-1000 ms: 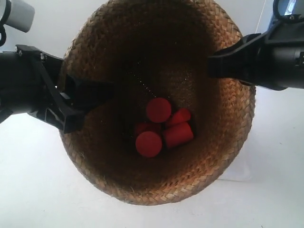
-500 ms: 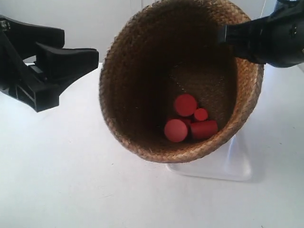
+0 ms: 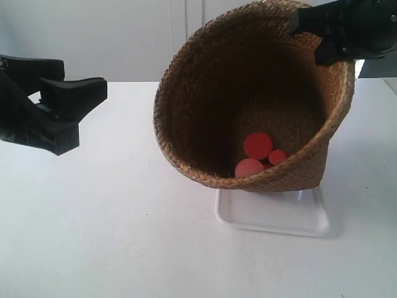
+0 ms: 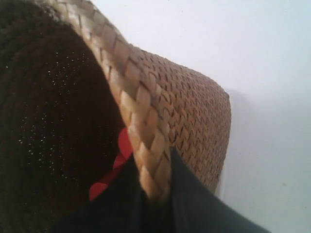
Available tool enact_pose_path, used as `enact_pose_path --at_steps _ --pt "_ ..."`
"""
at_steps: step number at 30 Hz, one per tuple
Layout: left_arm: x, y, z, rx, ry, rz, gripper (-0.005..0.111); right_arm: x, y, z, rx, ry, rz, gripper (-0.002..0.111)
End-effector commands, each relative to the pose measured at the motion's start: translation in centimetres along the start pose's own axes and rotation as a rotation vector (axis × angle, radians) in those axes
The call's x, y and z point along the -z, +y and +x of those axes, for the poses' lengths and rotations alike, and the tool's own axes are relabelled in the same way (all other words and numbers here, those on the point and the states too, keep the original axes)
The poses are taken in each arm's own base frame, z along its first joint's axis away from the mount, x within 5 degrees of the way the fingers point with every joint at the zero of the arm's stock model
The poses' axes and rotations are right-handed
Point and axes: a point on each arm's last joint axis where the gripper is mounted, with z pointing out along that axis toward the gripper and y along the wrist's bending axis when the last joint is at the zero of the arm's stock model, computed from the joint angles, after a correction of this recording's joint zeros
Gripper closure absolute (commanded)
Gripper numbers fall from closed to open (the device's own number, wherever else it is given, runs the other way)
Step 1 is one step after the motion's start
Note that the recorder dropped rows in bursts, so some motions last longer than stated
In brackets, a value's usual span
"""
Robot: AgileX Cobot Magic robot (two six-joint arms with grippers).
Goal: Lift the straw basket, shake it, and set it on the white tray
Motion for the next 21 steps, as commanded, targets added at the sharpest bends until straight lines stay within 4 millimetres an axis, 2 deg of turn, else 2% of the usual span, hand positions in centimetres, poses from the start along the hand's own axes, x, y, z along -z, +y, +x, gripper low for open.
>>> enact_pose_path --at_steps 1,7,12,17,21 --pt "0.0 0.3 0.7 0.017 0.008 -0.028 0.039 -0.5 -1.2 -1.4 -0.061 -0.002 -0.125 0.108" --pt "0.0 0.3 0.8 0.019 0.005 -0.035 0.041 -1.3 -4.9 -1.7 -0.092 0.058 -0.076 0.108" --pt "0.0 0.3 0.8 0.021 0.005 -0.035 0.042 -2.5 -7.2 -1.4 -0.09 0.124 -0.069 0.108" --pt "0.0 0.3 0.8 0.021 0.005 -0.035 0.042 -3.6 -7.1 -1.8 -0.12 0.104 -0.206 0.108" --pt "0.0 0.3 0.8 0.021 0.006 -0.033 0.042 -4.4 -7.3 -2.0 -0.138 0.08 -0.207 0.108"
